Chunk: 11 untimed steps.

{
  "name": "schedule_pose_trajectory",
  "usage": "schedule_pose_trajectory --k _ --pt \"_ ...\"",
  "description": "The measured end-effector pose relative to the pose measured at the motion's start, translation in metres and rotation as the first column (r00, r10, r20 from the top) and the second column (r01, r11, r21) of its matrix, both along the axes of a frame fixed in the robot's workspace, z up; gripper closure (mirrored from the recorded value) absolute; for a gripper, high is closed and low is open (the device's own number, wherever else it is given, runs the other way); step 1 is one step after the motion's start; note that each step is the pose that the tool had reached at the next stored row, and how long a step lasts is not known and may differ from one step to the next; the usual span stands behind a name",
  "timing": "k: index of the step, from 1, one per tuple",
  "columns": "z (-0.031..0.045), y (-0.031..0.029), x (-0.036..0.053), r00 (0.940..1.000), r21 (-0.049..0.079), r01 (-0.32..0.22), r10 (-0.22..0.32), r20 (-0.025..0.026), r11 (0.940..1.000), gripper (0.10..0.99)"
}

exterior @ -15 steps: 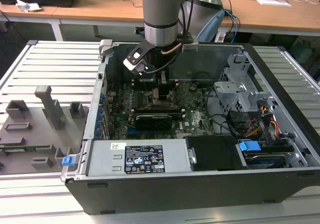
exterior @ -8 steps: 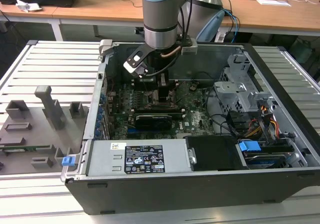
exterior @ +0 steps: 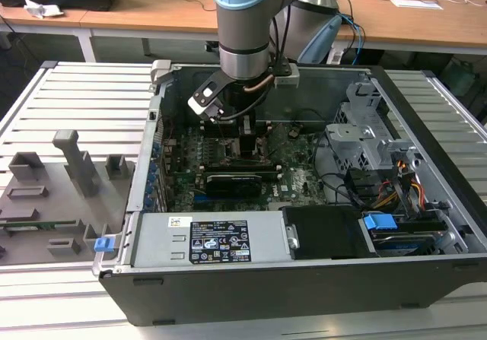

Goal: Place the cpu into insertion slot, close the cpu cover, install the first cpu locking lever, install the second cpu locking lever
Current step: 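Place the cpu into insertion slot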

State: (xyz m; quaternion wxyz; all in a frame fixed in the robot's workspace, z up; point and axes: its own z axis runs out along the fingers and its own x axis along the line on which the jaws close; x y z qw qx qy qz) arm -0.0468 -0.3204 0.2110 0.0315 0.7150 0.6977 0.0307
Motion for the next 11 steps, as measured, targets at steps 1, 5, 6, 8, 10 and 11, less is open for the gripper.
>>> schedule_pose_trajectory --k 1,5,6,8,10,11 --pt "-0.0004 0.0001 0.0 1.0 0.0 0.002 -0.002 -0.0001 1.0 0.557" --pt "-0.0015 0.0015 0.0001 0.9999 0.0 0.011 -0.011 0.0 0.9999 0.557" --pt "-0.002 0.002 0.0001 0.9999 0.0 0.011 -0.011 0.0 0.9999 0.557" --pt "-0.0026 0.0024 0.0002 0.9999 0.0 0.011 -0.011 -0.0001 0.9999 0.557" --pt "-0.0042 0.0027 0.0004 0.9999 -0.001 0.011 -0.011 -0.0001 0.9999 0.557" --pt "-0.0049 0.0028 0.0004 0.9999 -0.001 0.011 -0.011 -0.0001 0.9999 0.557"
